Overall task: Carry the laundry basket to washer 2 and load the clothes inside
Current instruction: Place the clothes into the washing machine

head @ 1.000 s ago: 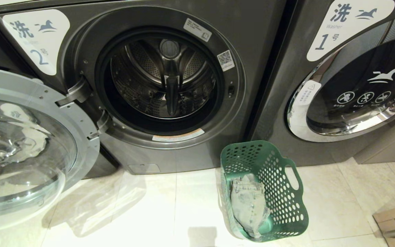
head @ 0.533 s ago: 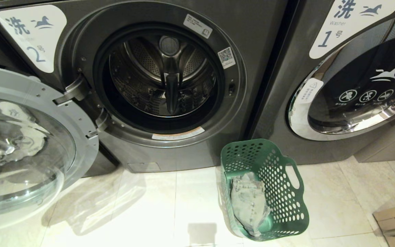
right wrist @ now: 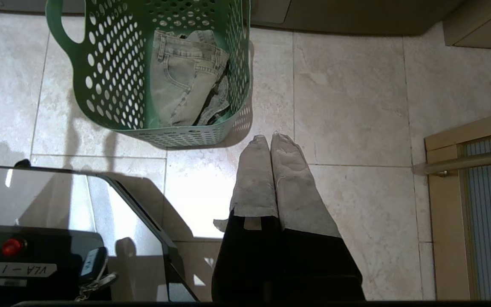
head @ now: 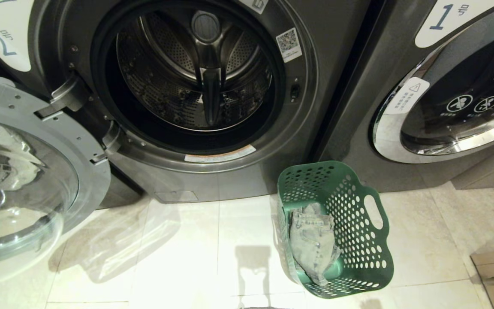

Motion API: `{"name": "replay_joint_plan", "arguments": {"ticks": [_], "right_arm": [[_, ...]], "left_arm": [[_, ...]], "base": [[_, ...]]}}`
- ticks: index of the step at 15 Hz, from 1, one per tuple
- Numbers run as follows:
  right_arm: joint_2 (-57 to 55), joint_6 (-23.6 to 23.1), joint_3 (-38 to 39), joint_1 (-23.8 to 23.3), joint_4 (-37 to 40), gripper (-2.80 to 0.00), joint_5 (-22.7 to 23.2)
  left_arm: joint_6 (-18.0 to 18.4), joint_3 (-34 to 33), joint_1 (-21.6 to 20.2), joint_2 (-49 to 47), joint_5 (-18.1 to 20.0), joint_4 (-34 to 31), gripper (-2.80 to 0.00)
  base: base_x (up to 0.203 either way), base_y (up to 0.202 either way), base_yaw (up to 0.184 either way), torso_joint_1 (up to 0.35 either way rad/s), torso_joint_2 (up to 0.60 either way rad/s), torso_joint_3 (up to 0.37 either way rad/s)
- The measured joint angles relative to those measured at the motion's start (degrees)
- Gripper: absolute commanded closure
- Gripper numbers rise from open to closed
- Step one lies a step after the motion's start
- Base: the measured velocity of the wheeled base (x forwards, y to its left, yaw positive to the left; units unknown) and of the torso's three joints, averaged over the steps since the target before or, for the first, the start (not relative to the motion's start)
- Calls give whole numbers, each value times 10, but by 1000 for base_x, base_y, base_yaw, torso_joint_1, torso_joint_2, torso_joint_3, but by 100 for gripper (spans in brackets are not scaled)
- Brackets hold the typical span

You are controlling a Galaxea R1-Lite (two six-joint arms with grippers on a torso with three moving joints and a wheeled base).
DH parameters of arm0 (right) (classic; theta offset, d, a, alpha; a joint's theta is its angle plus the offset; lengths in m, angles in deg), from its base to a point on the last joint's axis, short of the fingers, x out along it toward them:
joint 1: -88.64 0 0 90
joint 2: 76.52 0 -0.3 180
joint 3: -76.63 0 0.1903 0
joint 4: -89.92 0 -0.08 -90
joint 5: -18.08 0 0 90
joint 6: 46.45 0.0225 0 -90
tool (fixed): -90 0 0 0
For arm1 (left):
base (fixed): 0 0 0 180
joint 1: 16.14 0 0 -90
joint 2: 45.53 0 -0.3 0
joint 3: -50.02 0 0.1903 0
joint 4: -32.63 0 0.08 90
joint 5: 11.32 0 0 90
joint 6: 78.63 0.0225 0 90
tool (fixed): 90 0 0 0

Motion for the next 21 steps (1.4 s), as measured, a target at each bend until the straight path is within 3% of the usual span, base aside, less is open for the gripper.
{"name": "replay_joint_plan", "arguments": {"ticks": [13,21], "right_arm": [[0,0,0,0,0,0,0],[-1,-12,-2,0,1,0,16]], "left_arm": [[-1,0,0,0,-1,0,0],[7,0,0,0,1,0,0]], "base": [[0,0,0,4,2,-198],[0,0,0,1,2,-34]]}}
